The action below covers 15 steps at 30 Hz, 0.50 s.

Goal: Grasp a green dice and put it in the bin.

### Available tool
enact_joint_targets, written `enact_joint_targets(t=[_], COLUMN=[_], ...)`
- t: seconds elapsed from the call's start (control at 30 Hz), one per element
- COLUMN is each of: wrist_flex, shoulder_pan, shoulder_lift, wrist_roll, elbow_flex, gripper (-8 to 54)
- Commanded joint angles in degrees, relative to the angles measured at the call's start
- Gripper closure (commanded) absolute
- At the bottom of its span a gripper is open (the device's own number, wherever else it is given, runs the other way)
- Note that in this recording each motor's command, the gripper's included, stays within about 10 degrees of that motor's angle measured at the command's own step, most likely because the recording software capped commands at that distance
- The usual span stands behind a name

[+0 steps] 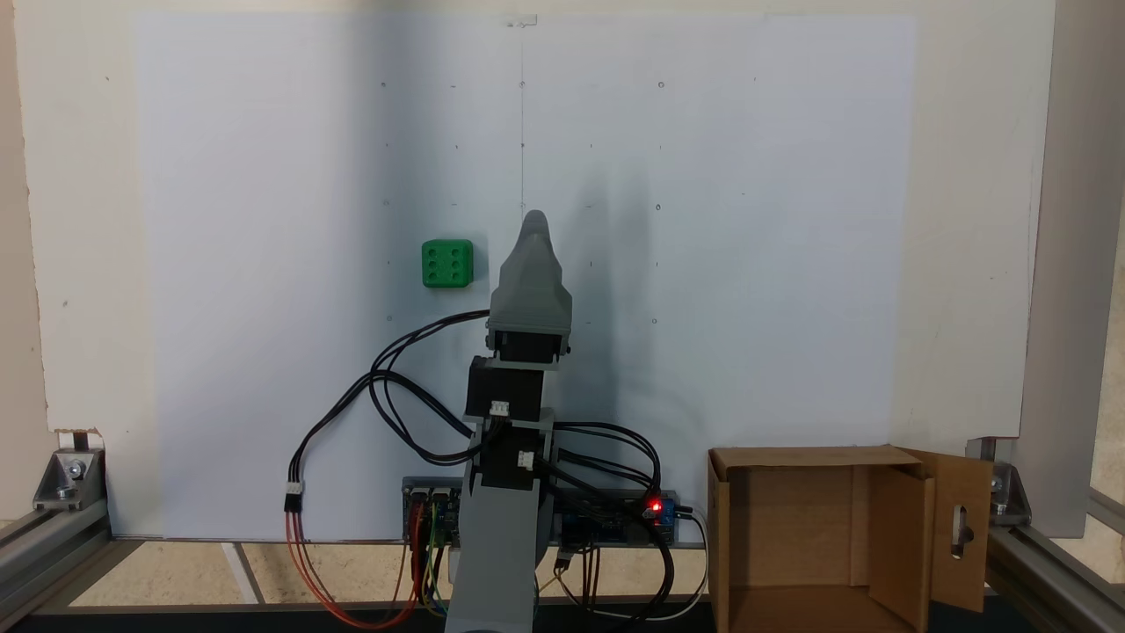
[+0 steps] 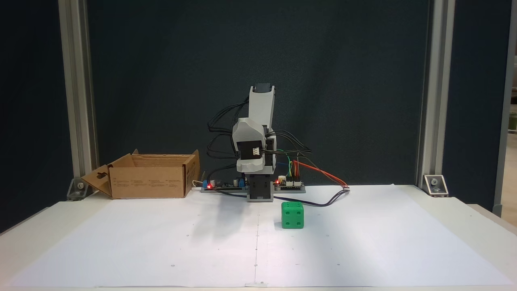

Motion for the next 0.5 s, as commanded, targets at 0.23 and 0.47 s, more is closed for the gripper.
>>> enact_joint_targets(t=[0.23,0.47], wrist_flex=[0.4,16.5], shoulder_pan=[-0.3,-0.6], shoulder_lift=[6.0,6.0], wrist_roll=[-2.4,-2.6], elbow_flex=[2.7,-3.7], gripper=[1.6,2.3])
